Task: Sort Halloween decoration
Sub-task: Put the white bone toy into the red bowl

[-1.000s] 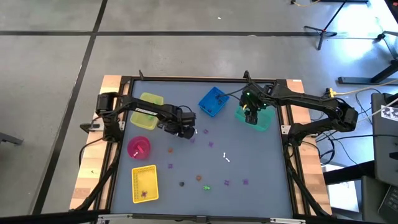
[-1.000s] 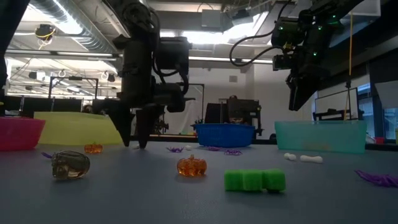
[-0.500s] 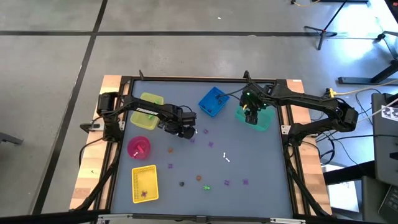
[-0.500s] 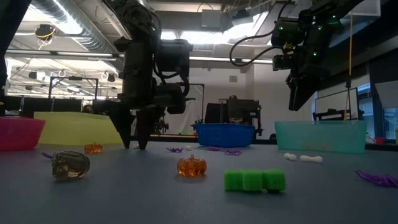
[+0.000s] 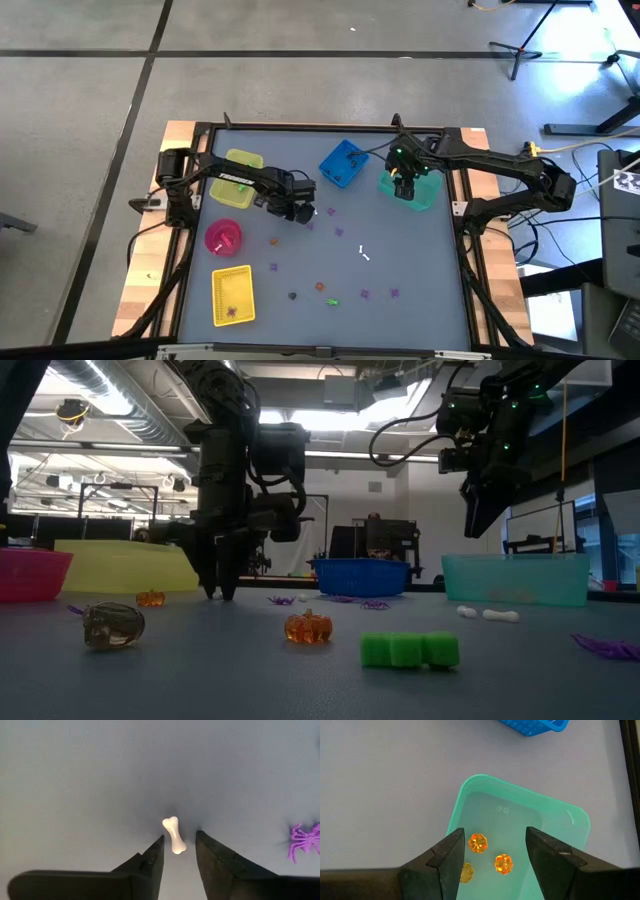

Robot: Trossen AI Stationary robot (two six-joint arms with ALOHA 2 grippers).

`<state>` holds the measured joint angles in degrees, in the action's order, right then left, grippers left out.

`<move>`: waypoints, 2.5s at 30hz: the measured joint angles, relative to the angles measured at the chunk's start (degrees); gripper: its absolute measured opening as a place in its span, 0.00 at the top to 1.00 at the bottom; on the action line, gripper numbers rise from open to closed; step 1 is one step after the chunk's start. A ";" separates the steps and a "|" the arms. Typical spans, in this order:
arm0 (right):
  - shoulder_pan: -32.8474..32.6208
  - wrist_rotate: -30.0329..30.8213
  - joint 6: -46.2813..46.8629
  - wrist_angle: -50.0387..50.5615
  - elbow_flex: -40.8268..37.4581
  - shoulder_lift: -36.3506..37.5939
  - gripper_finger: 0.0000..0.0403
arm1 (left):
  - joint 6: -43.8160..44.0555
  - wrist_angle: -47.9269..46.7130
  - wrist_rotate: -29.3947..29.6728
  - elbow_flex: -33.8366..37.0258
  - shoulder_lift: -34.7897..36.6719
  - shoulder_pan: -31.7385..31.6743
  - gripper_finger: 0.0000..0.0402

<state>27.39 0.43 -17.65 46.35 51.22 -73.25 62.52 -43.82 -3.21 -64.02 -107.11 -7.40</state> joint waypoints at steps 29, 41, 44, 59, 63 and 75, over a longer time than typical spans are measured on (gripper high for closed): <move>-0.01 0.00 -0.02 0.00 0.00 0.02 0.48 | -0.13 0.01 -1.04 0.08 -0.09 0.02 0.87; 0.00 0.00 -0.02 0.00 0.00 0.01 0.48 | -0.20 -0.25 -0.91 0.06 -0.09 0.02 0.96; 0.01 0.00 -0.02 0.00 0.00 0.02 0.48 | -0.20 -0.26 -0.88 0.06 -0.09 0.02 0.96; 0.01 0.00 -0.02 0.03 0.00 0.02 0.48 | -1.68 -2.08 -1.97 0.36 4.95 0.13 0.96; -0.01 0.00 -0.02 0.04 0.00 0.02 0.48 | -1.65 -4.03 -3.78 0.34 7.53 0.85 0.96; 0.01 0.00 0.00 0.00 0.00 0.02 0.48 | -1.55 -17.64 -8.17 0.21 18.17 7.59 0.96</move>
<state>27.40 0.43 -17.65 46.35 51.22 -73.23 60.97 -61.47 -11.38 -63.81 -88.94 0.19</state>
